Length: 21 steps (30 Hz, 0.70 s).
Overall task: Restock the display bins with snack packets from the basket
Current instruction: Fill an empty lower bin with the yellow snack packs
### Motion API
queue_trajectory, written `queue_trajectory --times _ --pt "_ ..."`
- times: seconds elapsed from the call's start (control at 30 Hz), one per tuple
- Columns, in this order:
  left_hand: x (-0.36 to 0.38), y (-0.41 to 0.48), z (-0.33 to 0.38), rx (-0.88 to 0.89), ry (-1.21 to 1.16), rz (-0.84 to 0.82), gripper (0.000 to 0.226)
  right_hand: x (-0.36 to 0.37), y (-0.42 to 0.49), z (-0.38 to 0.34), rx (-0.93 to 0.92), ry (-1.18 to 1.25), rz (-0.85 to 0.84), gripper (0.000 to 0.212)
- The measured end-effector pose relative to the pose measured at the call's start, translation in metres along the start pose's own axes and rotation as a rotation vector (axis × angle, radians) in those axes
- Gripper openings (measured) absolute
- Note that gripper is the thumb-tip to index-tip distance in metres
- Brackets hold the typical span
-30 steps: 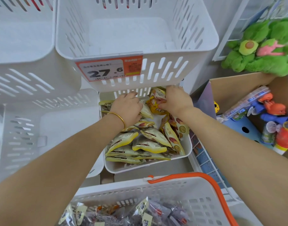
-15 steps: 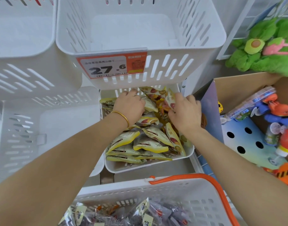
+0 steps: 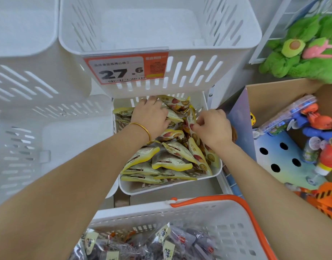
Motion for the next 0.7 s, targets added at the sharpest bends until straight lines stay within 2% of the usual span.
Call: queue_trajectory --times 0.13,0.2,0.27,0.37,0.43,0.57,0.7 --pt "0.000 -0.003 0.003 -0.001 0.001 0.014 0.046 0.000 -0.007 -0.005 -0.039 -0.202 -0.126 0.029" --pt "-0.003 -0.007 0.003 -0.014 -0.010 0.024 0.047 0.002 -0.010 -0.001 -0.029 -0.224 -0.181 0.036" --pt "-0.010 -0.015 0.002 -0.025 -0.051 0.047 0.046 -0.007 -0.017 0.003 0.001 -0.080 -0.131 0.032" --pt "-0.029 -0.045 0.002 -0.024 -0.171 0.114 0.040 -0.037 -0.040 0.001 -0.003 0.103 0.063 0.017" --pt "-0.042 -0.075 0.002 -0.031 -0.272 0.150 0.037 -0.053 -0.063 -0.006 -0.035 0.159 0.065 0.017" --pt "-0.070 -0.157 0.020 0.036 -0.449 0.099 0.041 -0.083 -0.139 -0.022 0.028 0.383 -0.157 0.014" --pt "-0.071 -0.239 0.046 0.195 -0.417 -0.040 0.031 -0.086 -0.218 -0.046 0.006 0.382 -0.562 0.018"
Point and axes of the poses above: each hand's wrist, its own y-axis towards the middle knuckle, its own x-axis out of the palm, z = x × y, the point moved 6 cm from there along y, towards the middle knuckle, and after that the axes turned 7 degrees about -x, right-handed, at the moved point
